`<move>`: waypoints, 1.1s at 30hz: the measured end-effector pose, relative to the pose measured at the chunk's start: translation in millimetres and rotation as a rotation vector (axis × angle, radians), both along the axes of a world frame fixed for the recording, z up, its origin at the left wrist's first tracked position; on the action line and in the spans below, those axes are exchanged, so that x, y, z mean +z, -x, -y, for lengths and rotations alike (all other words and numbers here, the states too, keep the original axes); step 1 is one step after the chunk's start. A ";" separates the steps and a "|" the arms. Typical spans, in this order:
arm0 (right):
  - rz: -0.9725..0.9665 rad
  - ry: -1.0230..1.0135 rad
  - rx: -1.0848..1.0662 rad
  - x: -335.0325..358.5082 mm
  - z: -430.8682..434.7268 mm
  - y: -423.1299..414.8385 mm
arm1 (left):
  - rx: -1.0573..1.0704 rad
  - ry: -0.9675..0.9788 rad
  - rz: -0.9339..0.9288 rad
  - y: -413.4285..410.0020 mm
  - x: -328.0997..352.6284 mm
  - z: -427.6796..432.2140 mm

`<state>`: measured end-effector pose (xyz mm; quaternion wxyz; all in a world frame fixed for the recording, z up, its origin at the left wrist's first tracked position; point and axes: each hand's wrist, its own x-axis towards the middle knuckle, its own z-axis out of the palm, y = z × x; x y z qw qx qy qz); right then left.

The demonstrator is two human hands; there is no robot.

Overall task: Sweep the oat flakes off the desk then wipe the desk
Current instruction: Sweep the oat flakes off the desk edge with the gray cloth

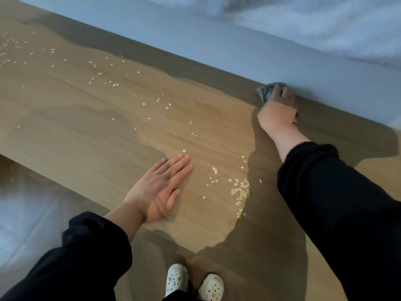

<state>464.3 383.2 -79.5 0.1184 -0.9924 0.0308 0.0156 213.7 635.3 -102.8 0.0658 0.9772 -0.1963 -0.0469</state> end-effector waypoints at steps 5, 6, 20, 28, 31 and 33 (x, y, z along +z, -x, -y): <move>-0.009 -0.074 0.286 5.3 -43.1 8.0 | 0.003 -0.015 0.009 -0.2 3.2 0.8; -0.006 -0.105 0.403 6.2 -42.8 19.3 | 0.005 -0.015 0.003 0.2 3.6 1.0; -0.102 -0.209 0.568 6.6 -8.5 41.0 | 0.003 -0.031 -0.016 -0.2 1.3 -0.8; -0.210 -0.167 0.681 11.9 52.4 76.8 | -0.025 -0.005 -0.012 -1.2 2.8 -1.1; -0.223 -0.148 0.817 8.6 47.0 106.9 | -0.022 0.008 -0.012 -1.2 2.1 -1.1; -0.296 -0.122 0.911 11.9 56.3 104.6 | -0.022 0.022 -0.018 -0.8 2.2 -1.5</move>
